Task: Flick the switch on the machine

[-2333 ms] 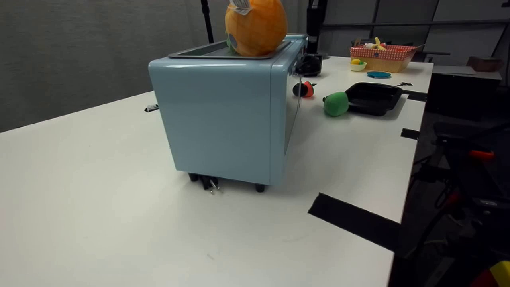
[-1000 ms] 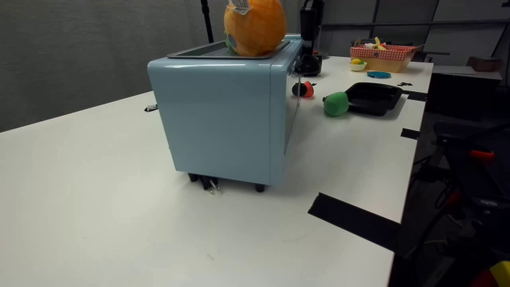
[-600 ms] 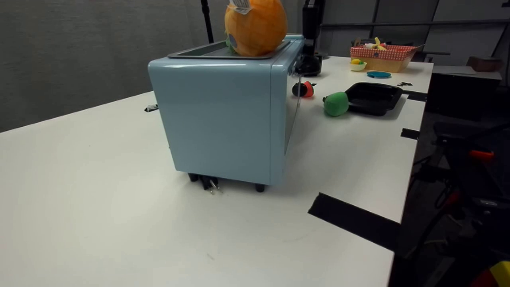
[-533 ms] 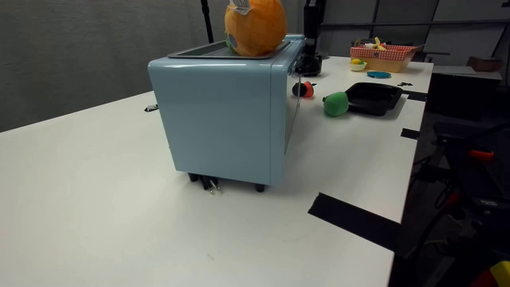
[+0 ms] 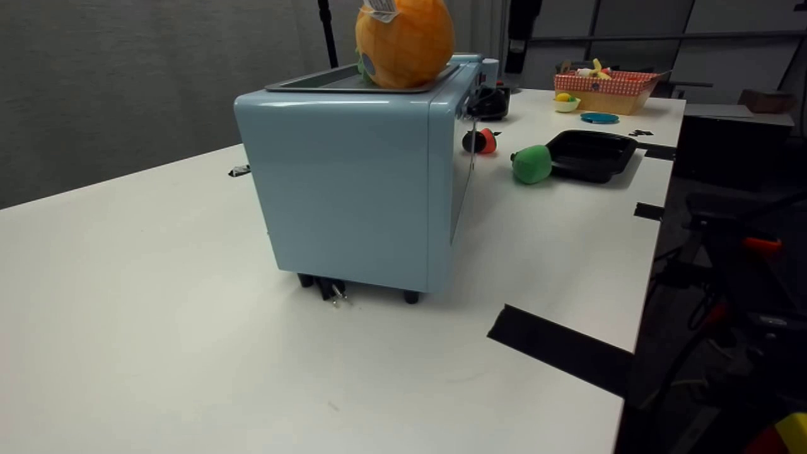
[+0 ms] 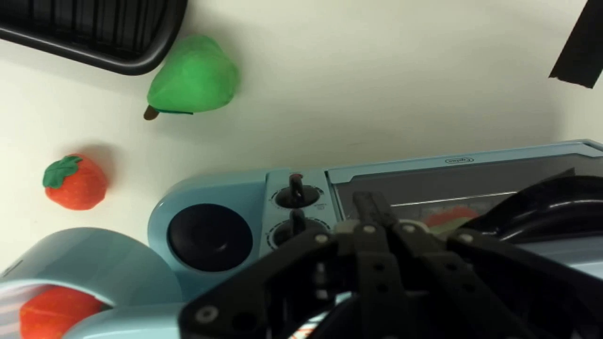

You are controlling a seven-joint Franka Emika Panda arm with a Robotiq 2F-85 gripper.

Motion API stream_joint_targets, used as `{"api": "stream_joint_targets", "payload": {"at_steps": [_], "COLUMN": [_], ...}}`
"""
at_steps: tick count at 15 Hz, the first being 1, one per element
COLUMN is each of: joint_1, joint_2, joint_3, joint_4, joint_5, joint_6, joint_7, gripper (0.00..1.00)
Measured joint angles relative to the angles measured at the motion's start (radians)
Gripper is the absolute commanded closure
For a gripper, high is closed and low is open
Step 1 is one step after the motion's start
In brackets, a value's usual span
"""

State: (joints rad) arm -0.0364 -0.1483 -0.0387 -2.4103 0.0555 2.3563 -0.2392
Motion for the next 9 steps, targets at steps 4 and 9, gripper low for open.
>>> {"api": "stream_joint_targets", "payload": {"at_steps": [4,9], "joint_1": [-0.002,-0.002], "joint_2": [-0.089,-0.158], "joint_3": [-0.020,-0.039], "joint_4": [-0.078,-0.160], "joint_5": [-0.001,-0.001], "joint_6": [0.127,0.341], "joint_7": [0.001,0.016], "gripper": [1.00,1.00]}}
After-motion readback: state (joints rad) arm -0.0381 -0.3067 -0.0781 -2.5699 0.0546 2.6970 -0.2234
